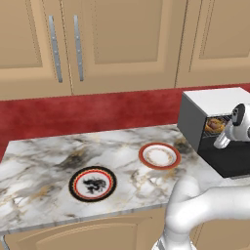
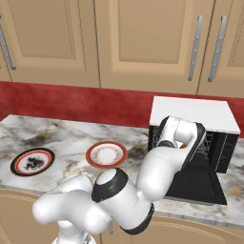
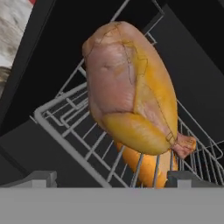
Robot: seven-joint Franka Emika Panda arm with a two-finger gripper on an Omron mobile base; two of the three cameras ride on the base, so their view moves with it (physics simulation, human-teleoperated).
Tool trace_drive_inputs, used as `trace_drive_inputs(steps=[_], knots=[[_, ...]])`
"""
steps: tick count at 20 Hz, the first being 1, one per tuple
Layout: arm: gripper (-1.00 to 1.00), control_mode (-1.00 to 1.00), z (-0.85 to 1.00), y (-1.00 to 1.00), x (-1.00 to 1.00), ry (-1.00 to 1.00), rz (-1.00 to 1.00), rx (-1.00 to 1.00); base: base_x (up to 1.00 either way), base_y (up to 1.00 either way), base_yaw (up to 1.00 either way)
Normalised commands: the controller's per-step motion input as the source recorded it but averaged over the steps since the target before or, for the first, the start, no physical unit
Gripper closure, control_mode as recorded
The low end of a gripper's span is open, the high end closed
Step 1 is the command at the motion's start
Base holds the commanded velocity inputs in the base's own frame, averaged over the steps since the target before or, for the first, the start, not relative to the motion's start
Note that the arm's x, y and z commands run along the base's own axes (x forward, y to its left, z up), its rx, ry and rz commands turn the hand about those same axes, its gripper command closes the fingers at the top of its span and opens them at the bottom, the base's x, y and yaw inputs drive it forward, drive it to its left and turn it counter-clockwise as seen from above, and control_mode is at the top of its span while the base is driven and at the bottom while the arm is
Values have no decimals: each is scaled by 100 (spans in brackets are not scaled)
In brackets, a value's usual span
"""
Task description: Open the toaster oven door. Place the hotdog bun on the bottom rack in the toaster oven and place the chicken drumstick on the top rack.
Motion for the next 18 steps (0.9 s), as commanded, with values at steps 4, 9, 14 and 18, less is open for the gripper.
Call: trace_drive_inputs(steps=[4, 9, 14, 18], knots=[[-100, -100, 37, -56, -22, 21, -8, 15, 0, 0, 0], [-100, -100, 21, -39, 0, 42, -12, 8, 0, 0, 0], [-100, -100, 39, -23, 29, 46, -6, 11, 0, 0, 0], [-100, -100, 46, -23, 32, 39, -2, 16, 0, 0, 0]])
